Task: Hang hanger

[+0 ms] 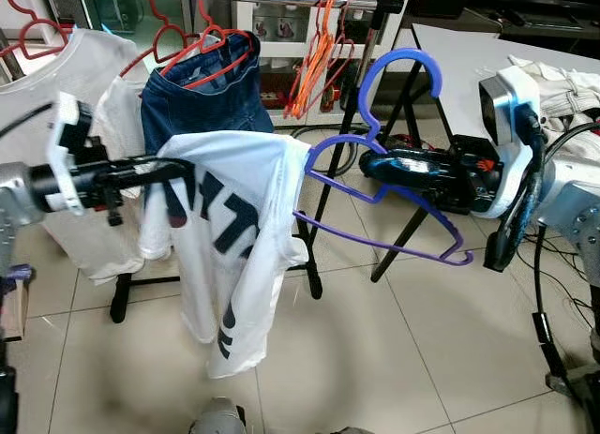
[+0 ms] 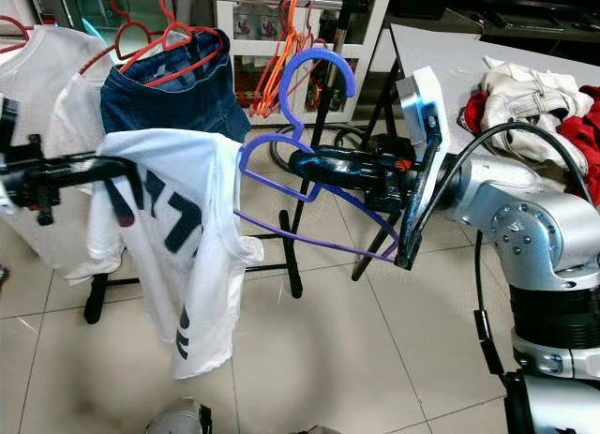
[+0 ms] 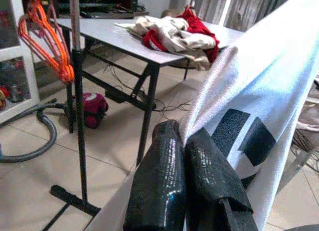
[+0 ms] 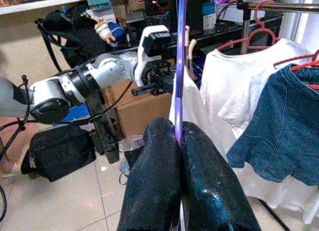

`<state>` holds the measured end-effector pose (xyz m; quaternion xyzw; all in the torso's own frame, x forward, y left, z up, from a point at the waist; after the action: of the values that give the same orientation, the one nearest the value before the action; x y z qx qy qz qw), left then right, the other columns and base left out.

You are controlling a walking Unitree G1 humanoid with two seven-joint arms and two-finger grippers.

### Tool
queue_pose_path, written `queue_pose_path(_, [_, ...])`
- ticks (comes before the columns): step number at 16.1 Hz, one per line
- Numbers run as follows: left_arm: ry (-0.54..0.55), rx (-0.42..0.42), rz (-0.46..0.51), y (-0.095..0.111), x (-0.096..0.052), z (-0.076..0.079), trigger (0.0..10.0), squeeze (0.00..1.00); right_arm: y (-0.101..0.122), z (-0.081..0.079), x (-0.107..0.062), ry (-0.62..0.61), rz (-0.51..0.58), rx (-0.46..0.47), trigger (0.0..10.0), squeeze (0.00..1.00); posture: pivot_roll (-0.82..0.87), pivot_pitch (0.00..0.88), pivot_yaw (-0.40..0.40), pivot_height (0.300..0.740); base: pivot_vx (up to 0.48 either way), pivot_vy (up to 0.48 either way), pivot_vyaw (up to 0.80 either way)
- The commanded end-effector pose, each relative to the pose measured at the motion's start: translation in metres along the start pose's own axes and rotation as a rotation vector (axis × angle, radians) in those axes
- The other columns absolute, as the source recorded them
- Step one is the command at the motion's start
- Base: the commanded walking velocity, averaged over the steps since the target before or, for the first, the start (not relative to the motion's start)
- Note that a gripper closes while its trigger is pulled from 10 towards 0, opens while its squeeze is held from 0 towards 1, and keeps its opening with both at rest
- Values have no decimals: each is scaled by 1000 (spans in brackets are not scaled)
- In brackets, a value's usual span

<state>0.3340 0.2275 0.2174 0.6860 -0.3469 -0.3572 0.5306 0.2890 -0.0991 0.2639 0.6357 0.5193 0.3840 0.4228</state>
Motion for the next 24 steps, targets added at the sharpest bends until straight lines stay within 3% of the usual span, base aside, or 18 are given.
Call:
queue_pose_path(1, [30, -3, -3, 0, -10, -3, 0, 0, 10, -1, -8, -17, 21, -33, 0, 0, 3, 32, -69, 740, 0, 0, 0])
queue_pose_path(5, [67, -4, -11, -2, -22, -5, 0, 0, 11, 1, -12, -29, 21, -38, 0, 0, 8, 34, -75, 740, 0, 0, 0])
queue_pose_path(12, [91, 14, -30, -5, -22, -6, 0, 0, 11, 3, -12, -25, 18, -42, 0, 0, 7, 33, -75, 740, 0, 0, 0])
queue_pose_path(13, [107, 22, -46, -7, -20, -8, 10000, 0, 11, 2, -12, -24, 18, -42, 0, 0, 7, 33, -75, 740, 0, 0, 0])
queue_pose_path(14, [131, 11, -34, -5, -18, -12, 10000, 0, 11, 3, -12, -24, 19, -42, 0, 0, 6, 34, -73, 740, 0, 0, 0])
queue_pose_path(15, [173, -11, 4, 1, -16, -20, 10000, 1000, 11, 3, -12, -23, 20, -42, 0, 0, 7, 33, -71, 740, 0, 0, 0])
queue_pose_path(18, [204, -2, 29, 8, -18, -27, 10000, 1000, 10, 3, -12, -23, 21, -43, 0, 0, 7, 31, -68, 740, 0, 0, 0])
queue_pose_path(24, [118, -15, 5, 5, -19, -13, 10000, 1000, 10, 3, -11, -19, 22, -43, 0, 0, 12, 25, -69, 740, 0, 0, 0])
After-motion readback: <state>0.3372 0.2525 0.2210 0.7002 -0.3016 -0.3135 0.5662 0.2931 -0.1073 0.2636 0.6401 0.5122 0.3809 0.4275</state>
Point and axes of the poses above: a point about 5 cm out from each wrist's last joint towards the gripper, its own x axis pointing out of the wrist towards the gripper, its own y axis along the axis of the wrist's last joint, z = x × y, the point moved 6 cm from there along x, pointing out of the wrist towards the gripper, and after that the axes turned 13 degrees about x, right-handed, at the moved point
